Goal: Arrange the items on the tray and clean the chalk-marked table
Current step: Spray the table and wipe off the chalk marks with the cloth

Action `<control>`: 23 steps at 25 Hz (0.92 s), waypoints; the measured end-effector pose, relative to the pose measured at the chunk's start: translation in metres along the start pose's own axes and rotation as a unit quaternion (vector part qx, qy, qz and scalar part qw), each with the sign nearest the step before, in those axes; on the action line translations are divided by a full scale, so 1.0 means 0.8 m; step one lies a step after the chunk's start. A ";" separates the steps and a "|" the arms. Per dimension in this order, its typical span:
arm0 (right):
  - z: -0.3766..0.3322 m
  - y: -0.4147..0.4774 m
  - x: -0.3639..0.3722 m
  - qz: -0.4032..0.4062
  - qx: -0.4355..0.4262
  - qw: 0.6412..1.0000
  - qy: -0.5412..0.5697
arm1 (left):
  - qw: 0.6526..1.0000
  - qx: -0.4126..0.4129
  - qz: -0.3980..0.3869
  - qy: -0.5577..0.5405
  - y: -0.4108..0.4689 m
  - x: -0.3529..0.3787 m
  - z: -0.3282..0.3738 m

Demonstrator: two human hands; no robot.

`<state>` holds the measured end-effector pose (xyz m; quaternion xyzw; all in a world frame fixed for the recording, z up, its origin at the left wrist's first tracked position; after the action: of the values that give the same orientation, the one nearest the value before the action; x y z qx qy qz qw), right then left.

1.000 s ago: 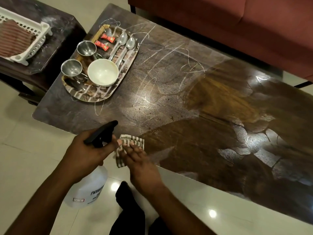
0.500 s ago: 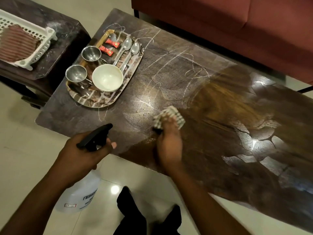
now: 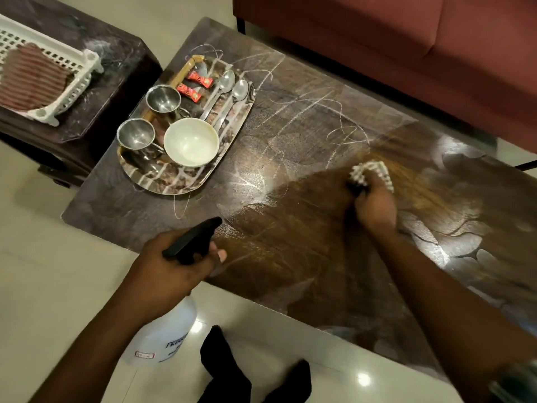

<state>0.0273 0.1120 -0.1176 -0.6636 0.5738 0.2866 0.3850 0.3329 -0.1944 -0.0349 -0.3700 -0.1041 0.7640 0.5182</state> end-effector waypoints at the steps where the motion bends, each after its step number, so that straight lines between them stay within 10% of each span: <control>1: 0.006 0.015 -0.010 0.022 0.049 0.998 0.019 | 1.000 0.001 0.002 0.004 0.002 -0.004 0.001; 6: -0.101 -0.116 0.110 -0.064 -0.115 0.990 0.046 | 1.000 0.009 0.009 0.004 0.022 -0.027 0.017; 9: -0.187 -0.273 0.197 -0.224 -0.409 0.884 0.036 | 0.999 0.012 0.020 0.024 0.036 -0.027 0.031; 12: -0.199 -0.277 0.205 -0.321 -0.504 0.801 0.040 | 0.999 0.016 0.025 0.020 0.045 -0.022 0.042; 18: -0.084 -0.027 0.063 -0.128 -0.158 0.979 -0.014 | 0.999 0.011 0.000 0.033 0.039 -0.012 0.044; 23: -0.085 -0.149 0.105 -0.053 -0.041 0.997 0.034 | 0.999 0.012 0.007 0.037 0.036 -0.007 0.050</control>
<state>0.1550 0.0150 -0.1280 -0.7174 0.5388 0.2660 0.3524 0.2862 -0.2032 -0.0195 -0.3920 -0.0728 0.7549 0.5207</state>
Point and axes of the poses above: each hand's wrist, its own y-axis towards the middle knuckle, its own x-axis out of the palm, z = x × y, the point moved 5 cm from there along y, towards the middle knuckle, and after that the axes turned 10 degrees about y, right-handed, at the moved point
